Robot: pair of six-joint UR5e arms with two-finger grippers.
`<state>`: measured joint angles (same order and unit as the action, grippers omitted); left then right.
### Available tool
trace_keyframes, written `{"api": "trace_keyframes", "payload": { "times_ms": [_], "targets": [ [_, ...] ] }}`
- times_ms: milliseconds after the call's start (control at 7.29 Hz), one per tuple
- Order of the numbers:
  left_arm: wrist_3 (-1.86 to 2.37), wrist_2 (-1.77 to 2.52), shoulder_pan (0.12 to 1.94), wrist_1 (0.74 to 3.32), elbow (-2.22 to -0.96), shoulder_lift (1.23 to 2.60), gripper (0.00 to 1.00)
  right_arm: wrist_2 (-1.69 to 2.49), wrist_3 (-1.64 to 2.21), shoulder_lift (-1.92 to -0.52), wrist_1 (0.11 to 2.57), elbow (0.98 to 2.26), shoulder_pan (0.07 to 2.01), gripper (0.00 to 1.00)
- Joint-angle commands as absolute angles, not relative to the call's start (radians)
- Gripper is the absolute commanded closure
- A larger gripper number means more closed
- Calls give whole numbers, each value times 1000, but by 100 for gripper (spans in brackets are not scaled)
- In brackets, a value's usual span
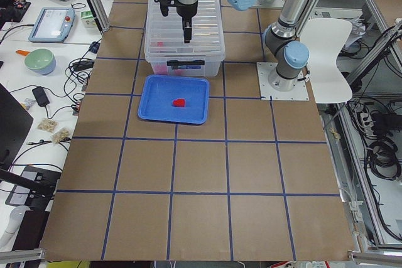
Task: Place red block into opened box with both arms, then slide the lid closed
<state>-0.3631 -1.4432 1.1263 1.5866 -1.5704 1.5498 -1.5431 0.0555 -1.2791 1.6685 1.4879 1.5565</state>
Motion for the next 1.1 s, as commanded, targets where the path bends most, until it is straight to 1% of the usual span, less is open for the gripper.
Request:
{"api": "trace_keyframes", "payload": {
  "times_ms": [0,274,411,548,823,960],
  "targets": [
    [-614,-1425,988,1568,-1583,1641,0,-1542,55,-1258,1675,1488,1557,0],
    [-718,-1425,948,1479,-1603,1724,0,-1542,57,-1244,1675,1488,1557,0],
    [-713,-1421,921,1454,-1639,1750,0,-1542,57,-1236,1675,1488,1557,0],
    [-713,-1424,913,1313,-1707,1779,0,-1542,57,-1230,1675,1488,1557,0],
    [-637,-1420,920,1092,-1880,1813,0,-1543,55,-1226,1677,1489,1557,0],
    [-579,-1417,923,997,-1934,1824,0,-1545,51,-1224,1677,1489,1555,0]
  ]
}}
